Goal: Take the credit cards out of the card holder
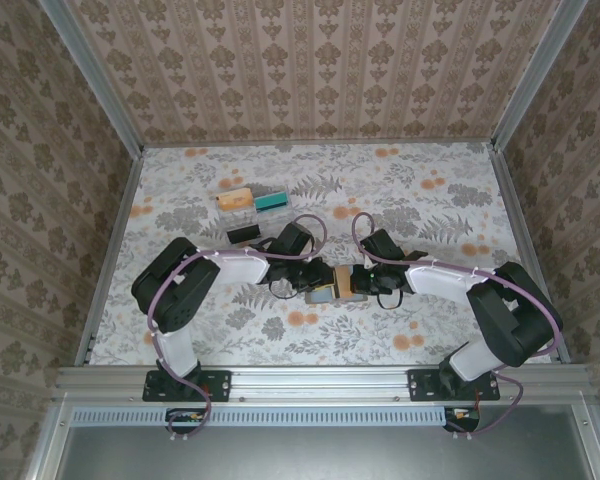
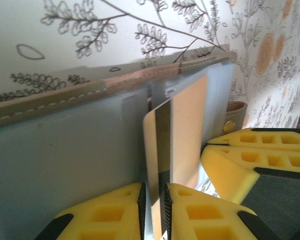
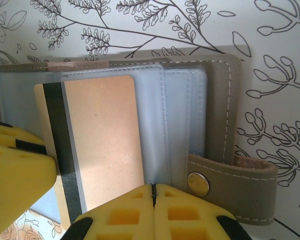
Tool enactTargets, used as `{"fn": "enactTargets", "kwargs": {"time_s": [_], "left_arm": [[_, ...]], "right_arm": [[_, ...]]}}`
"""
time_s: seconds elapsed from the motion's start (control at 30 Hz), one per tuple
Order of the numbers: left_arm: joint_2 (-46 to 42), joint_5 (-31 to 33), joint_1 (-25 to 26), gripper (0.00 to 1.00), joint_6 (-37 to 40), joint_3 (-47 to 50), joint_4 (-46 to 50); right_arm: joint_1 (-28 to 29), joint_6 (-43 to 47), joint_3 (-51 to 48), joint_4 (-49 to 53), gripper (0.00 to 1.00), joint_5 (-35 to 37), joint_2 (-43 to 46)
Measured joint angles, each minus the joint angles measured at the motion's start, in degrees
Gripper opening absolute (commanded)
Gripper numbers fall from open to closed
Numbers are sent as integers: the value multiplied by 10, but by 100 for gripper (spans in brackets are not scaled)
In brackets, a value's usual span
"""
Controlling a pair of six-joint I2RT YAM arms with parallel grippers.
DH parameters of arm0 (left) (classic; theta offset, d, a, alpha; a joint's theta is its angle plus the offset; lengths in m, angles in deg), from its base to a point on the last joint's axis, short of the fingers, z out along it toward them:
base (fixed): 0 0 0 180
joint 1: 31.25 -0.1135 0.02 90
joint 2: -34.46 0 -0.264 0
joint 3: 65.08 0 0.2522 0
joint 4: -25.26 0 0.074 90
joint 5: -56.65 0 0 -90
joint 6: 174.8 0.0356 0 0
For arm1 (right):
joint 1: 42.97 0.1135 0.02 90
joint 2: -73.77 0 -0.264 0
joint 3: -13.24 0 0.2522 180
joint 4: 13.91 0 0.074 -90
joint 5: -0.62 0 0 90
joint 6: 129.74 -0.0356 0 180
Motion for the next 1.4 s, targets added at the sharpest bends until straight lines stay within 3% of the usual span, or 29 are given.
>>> {"fn": "enactTargets", "kwargs": {"time_s": [0.23, 0.43, 0.67, 1.4], "left_arm": [[5, -12, 0, 18, 0, 0, -22], [10, -17, 0, 10, -1, 0, -27], [7, -23, -8, 9, -1, 9, -37], [-125, -21, -57, 10, 41, 84, 39]], "right_arm": [[0, 0, 0, 0, 7, 0, 0], [0, 0, 1, 0, 7, -1, -2], [0, 0, 1, 0, 6, 0, -3], [0, 0, 2, 0, 7, 0, -3]]}}
